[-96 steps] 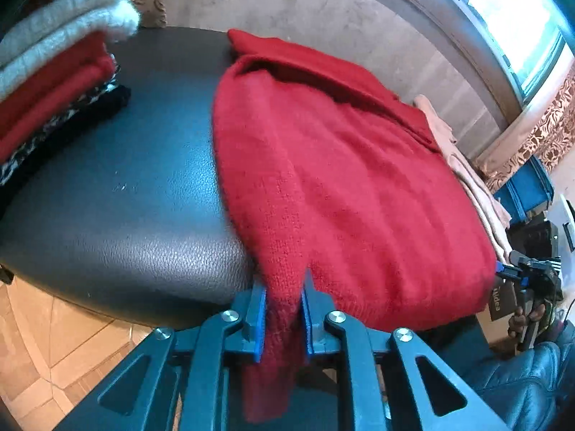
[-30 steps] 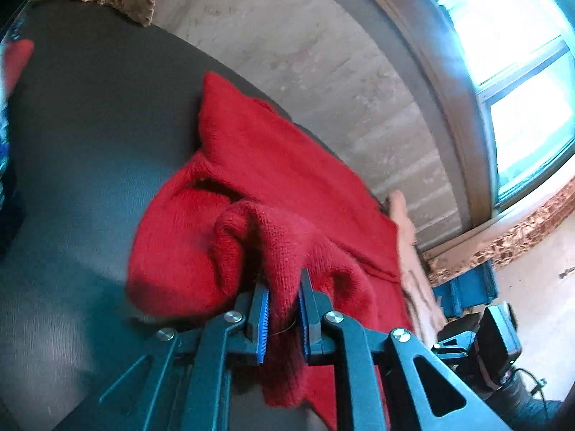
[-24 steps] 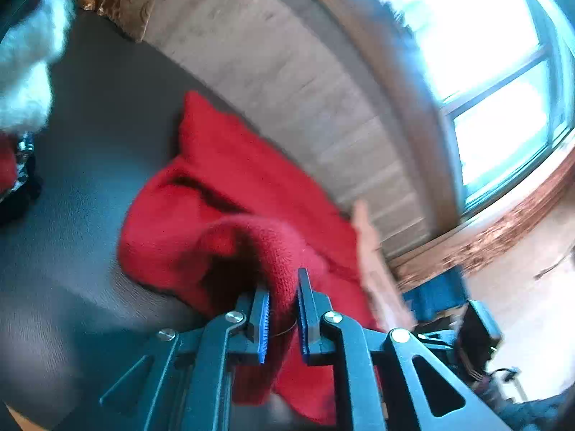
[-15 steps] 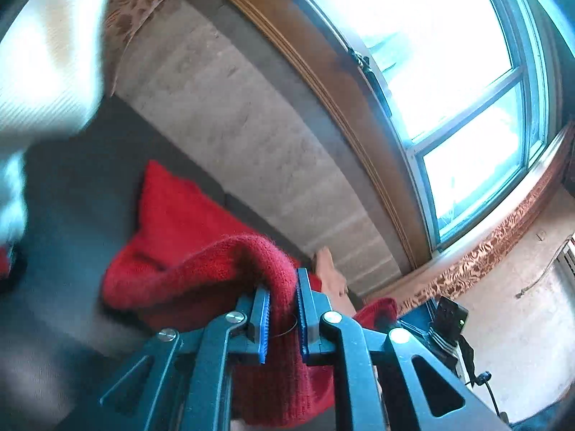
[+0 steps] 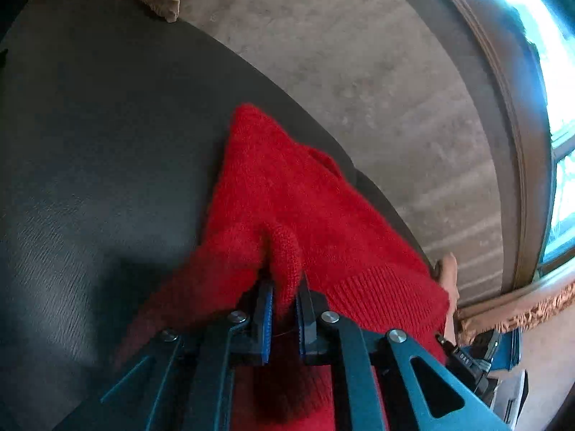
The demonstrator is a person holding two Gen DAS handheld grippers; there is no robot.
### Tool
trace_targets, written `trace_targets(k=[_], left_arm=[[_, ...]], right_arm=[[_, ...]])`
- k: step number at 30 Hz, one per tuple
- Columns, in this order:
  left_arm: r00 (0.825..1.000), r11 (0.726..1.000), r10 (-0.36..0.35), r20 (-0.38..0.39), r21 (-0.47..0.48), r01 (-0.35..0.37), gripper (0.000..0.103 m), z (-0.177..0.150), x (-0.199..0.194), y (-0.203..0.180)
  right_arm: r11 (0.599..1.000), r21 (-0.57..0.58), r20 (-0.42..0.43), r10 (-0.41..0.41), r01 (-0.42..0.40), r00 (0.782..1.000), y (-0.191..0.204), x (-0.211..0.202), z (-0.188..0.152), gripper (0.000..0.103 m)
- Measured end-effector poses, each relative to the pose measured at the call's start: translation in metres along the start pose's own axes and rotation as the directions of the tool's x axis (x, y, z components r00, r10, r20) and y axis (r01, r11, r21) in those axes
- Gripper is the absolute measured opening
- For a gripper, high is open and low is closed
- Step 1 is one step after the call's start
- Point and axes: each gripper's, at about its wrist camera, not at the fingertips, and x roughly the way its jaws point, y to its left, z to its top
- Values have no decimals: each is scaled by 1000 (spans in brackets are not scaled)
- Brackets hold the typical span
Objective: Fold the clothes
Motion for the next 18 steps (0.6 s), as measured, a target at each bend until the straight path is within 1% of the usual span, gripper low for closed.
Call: trace_targets(k=[2, 5, 7, 8, 10, 11, 13, 15, 16, 18], left_arm=[[1000, 1000, -12, -17, 6, 12, 8, -19, -11, 8], [999, 999, -35, -41, -27, 33, 8, -51, -32, 25], [997, 997, -49, -57, -63, 45, 8, -66, -47, 33], [996, 995, -64, -68, -82, 58, 8, -71, -55, 35], [990, 988, -120, -70, -109, 112, 8, -77, -72, 34], [986, 983, -156, -59, -110, 149, 8, -78, -80, 31], [973, 966, -229, -21, -132, 224, 8, -70, -90, 25], [955, 942, -297, 20, -156, 297, 10, -61, -99, 19], [951, 934, -306, 43, -179, 309, 10, -55, -98, 20], [952, 921, -292, 87, -241, 304, 25, -41, -91, 26]], right_arm=[[999, -45, -15, -3, 2, 1000, 5, -12, -16, 13], [999, -37, -21, 26, -27, 999, 6, -32, -46, 13], [999, -45, -23, 11, -12, 1000, 11, -43, -55, 13], [999, -49, -24, 3, -4, 1000, 13, -49, -60, 14], [998, -67, -2, -3, 3, 1000, 22, -61, -63, 20], [997, -80, 15, -4, 5, 1000, 27, -68, -62, 20], [995, -102, 53, -4, 9, 999, 37, -80, -60, 20], [996, -91, 100, -9, 18, 995, 37, -86, -51, 19], [997, -72, 116, -16, 24, 993, 35, -85, -45, 19], [999, 18, 119, -37, 35, 992, 21, -73, -35, 21]])
